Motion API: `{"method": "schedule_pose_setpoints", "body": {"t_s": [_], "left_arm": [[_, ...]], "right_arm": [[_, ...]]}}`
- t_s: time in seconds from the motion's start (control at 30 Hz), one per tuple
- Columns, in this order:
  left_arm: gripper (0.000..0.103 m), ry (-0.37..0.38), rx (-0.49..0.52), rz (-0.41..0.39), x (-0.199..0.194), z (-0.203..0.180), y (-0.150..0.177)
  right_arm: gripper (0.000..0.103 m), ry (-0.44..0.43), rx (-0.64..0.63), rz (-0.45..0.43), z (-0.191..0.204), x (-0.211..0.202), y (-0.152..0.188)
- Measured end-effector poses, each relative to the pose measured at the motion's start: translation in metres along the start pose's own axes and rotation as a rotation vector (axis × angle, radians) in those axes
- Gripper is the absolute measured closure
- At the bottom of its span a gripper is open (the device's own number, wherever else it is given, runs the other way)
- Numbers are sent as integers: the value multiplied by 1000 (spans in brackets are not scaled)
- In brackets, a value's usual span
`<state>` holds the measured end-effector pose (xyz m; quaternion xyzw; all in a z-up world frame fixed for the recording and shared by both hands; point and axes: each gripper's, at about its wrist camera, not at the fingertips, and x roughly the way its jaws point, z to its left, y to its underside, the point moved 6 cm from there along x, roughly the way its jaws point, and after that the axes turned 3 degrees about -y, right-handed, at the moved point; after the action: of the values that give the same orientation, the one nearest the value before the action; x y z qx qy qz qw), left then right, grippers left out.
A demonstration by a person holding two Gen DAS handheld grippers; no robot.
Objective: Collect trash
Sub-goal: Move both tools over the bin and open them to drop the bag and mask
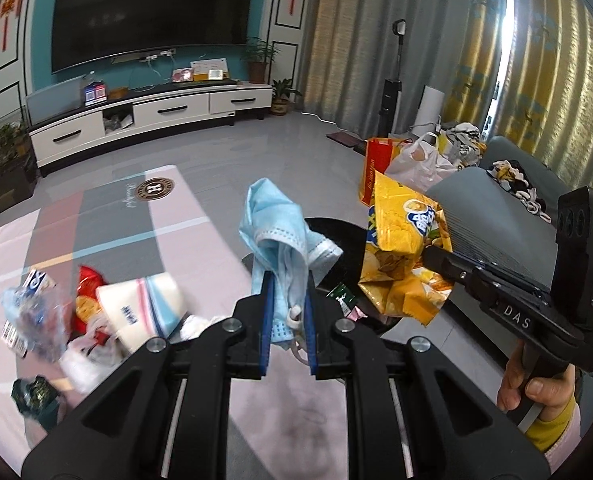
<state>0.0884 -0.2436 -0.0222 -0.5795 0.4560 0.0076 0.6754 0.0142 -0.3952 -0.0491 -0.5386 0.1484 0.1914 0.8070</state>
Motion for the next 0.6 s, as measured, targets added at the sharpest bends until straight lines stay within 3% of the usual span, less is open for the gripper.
{"method": "schedule_pose_setpoints", "body": {"t_s": [0.6], "left_arm": [[88, 28, 112, 71, 79, -48, -9]], "right_arm": [[96, 45, 72, 28, -50, 32, -1]]}}
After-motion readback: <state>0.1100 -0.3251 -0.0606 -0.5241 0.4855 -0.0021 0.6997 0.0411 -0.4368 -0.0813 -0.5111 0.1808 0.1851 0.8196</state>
